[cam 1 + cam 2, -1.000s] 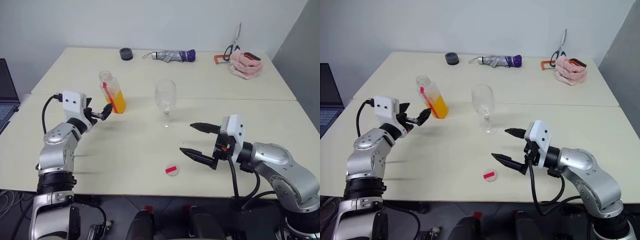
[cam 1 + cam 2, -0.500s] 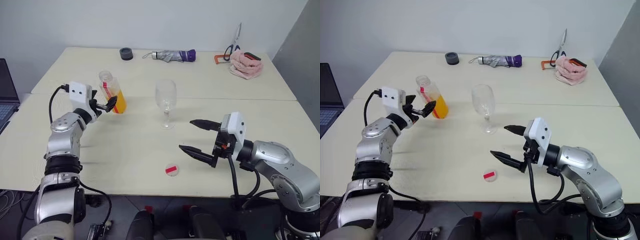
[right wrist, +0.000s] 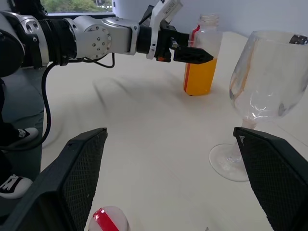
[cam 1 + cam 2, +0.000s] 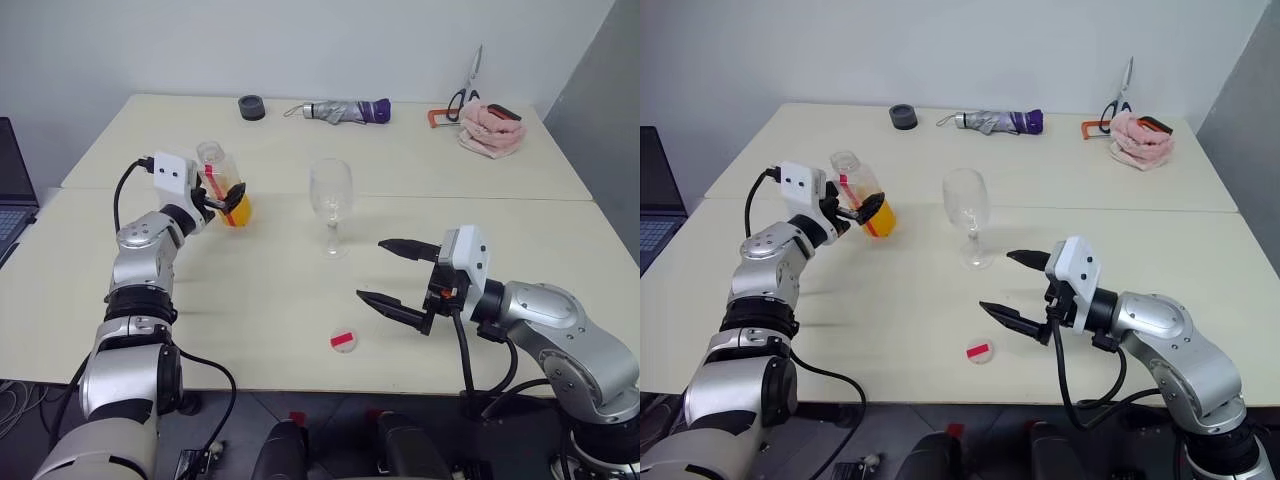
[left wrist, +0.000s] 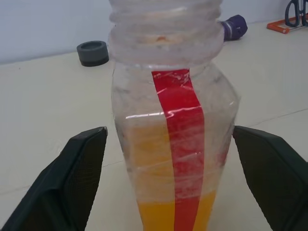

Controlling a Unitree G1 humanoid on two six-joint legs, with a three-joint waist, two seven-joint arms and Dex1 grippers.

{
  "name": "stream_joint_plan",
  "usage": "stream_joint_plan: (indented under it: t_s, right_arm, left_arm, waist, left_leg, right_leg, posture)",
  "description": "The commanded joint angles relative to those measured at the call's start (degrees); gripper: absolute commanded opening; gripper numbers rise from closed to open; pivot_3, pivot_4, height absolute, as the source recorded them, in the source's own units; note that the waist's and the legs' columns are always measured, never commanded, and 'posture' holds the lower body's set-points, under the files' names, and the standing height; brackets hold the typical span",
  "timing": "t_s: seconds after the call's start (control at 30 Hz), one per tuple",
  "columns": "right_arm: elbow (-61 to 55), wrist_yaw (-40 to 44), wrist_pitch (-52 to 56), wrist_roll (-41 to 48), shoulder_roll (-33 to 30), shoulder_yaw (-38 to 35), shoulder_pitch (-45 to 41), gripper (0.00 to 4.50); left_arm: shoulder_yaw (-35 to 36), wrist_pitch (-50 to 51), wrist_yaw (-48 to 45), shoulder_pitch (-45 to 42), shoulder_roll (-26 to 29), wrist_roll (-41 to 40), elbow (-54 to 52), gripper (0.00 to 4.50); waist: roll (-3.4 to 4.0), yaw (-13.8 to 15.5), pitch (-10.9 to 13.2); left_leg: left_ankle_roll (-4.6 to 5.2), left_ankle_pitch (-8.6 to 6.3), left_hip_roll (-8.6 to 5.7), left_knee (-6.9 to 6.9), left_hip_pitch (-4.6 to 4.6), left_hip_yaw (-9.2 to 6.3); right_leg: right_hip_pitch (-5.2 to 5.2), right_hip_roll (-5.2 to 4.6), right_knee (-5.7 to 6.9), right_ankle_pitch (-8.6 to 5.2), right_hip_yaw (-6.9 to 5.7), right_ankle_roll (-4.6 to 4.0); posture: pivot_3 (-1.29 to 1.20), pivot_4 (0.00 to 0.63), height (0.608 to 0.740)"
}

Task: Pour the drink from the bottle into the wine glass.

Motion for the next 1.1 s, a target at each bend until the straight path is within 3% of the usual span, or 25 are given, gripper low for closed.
stream_joint_plan:
  t_s: [0.03,0.17,0.23,0.4,0.77,1.1]
  right_arm:
    - [-1.1,-0.4,-0.9,0.4,-0.2,-0.4,-1.1,4.5]
    - [-0.9,-0.8,-0.6,0.6,0.0,-0.2,-1.8,4.5]
    - [-0.9,-1.0,-0.6,0.5,0.0,-0.2,-2.0,4.5]
    - [-1.1,-2.2,-0.8,0.2,0.2,-0.8,-2.5,4.5]
    - [-2.3,-6.8,-2.8,2.8,3.7,-4.3,-4.4,4.5]
    - [-2.3,-16.1,0.8,3.3,7.8,-5.1,-7.8,4.5]
  left_arm:
    - [0.4,-2.1,0.1,-2.5,-0.1,0.3,0.9,3.24]
    - [0.4,-3.0,0.1,-3.1,-0.3,0.3,2.4,1.96]
    - [0.5,-3.3,0.0,-3.3,-0.3,0.3,2.8,1.72]
    - [0.1,-4.3,-1.2,-3.2,-0.4,0.3,1.6,1.69]
    - [-7.3,-7.4,-3.6,-2.7,-1.1,5.6,-17.6,1.68]
    - [-14.6,-21.9,-1.1,-6.1,0.9,17.3,-15.2,1.68]
  waist:
    - [0.0,0.0,0.0]
    - [0.0,0.0,0.0]
    - [0.0,0.0,0.0]
    - [-0.01,0.0,0.0]
    - [-0.03,0.1,0.0]
    - [-0.02,0.1,0.0]
  left_leg:
    - [0.0,0.0,0.0,0.0,0.0,0.0]
    - [0.0,0.0,0.0,0.01,-0.01,-0.01]
    - [0.0,0.0,0.0,0.01,-0.01,-0.01]
    - [0.0,0.0,0.0,0.01,-0.01,-0.01]
    - [-0.01,0.0,0.0,0.03,-0.06,-0.01]
    - [0.0,0.0,0.0,0.02,-0.07,-0.02]
  right_leg:
    - [0.0,0.0,0.0,0.0,0.0,0.0]
    - [0.0,0.0,0.0,0.0,-0.01,0.0]
    - [0.0,0.0,0.0,0.0,-0.01,0.0]
    - [0.0,0.0,0.01,0.0,-0.01,0.0]
    - [-0.03,-0.01,0.01,0.0,0.01,0.0]
    - [-0.04,0.01,0.02,0.0,-0.01,0.0]
  posture:
    - [0.0,0.15,0.74]
    - [0.0,0.15,0.74]
    - [0.0,0.15,0.74]
    - [0.0,0.15,0.74]
    - [0.0,0.15,0.74]
    - [0.0,0.15,0.74]
